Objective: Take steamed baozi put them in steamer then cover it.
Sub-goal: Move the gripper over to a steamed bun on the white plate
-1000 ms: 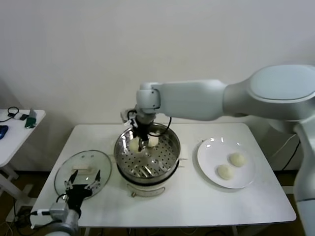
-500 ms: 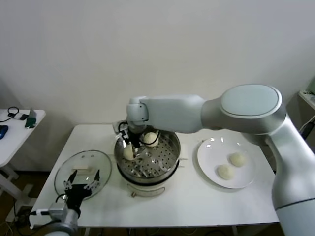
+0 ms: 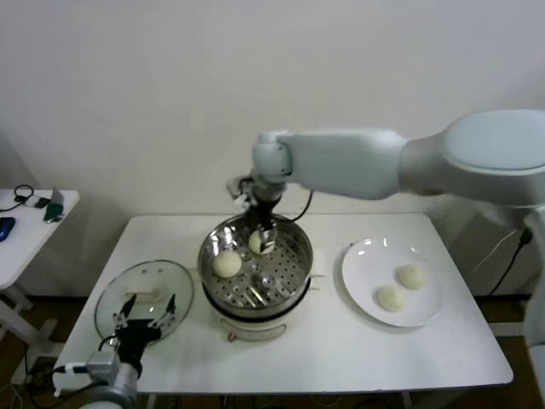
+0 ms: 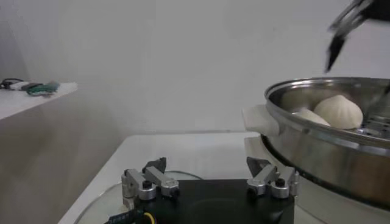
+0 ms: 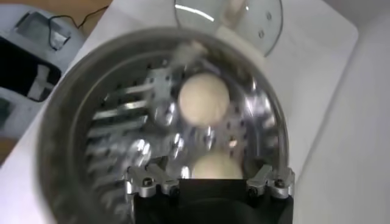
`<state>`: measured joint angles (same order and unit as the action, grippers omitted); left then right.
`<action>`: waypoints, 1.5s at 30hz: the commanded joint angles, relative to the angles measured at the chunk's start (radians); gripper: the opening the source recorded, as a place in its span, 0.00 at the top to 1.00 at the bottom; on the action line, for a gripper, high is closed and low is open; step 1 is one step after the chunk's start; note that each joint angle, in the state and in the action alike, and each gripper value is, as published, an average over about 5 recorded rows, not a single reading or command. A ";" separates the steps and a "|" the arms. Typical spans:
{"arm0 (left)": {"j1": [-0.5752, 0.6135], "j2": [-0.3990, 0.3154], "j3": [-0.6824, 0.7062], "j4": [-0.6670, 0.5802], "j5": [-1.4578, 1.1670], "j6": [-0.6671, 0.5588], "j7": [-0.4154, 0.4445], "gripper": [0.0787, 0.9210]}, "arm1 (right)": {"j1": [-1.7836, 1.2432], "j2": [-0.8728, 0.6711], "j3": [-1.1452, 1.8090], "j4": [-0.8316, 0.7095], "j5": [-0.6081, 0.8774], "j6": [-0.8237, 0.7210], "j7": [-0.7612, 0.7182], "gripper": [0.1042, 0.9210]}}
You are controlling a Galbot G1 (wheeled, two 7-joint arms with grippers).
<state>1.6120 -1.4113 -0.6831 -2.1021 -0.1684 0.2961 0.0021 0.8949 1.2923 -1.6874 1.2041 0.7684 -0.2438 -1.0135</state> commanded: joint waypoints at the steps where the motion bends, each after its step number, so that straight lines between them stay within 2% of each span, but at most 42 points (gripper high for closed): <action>1: -0.004 0.004 0.001 0.001 0.001 0.003 0.002 0.12 | 0.185 -0.428 -0.192 0.190 -0.017 0.057 -0.084 0.12; 9: -0.012 0.007 0.000 0.015 0.004 0.000 0.006 0.12 | -0.067 -0.635 -0.146 0.207 -0.252 0.043 -0.015 0.12; 18: -0.006 0.005 -0.008 0.018 0.008 -0.002 0.006 0.12 | -0.339 -0.629 0.046 0.091 -0.446 0.019 0.027 0.12; 45: 0.002 -0.003 -0.007 0.037 0.030 -0.007 0.001 0.12 | -0.548 -0.526 0.214 -0.014 -0.489 -0.014 0.070 0.12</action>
<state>1.6139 -1.4160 -0.6906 -2.0649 -0.1406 0.2892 0.0031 0.4025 0.7640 -1.5168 1.2119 0.3003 -0.2552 -0.9484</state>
